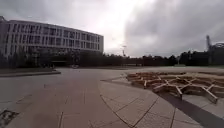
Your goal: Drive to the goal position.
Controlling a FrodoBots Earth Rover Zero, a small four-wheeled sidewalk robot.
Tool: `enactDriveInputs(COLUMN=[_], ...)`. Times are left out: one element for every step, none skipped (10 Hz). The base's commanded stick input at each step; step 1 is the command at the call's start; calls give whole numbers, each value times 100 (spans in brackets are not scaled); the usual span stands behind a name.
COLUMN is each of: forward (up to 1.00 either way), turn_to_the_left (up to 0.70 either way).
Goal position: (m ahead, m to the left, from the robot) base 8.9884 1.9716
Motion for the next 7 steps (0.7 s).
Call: enactDriveInputs(forward=[70, 70, 70, 70, 70, 70, 70], turn_to_the_left=[35, 35, 35, 35, 35, 35, 35])
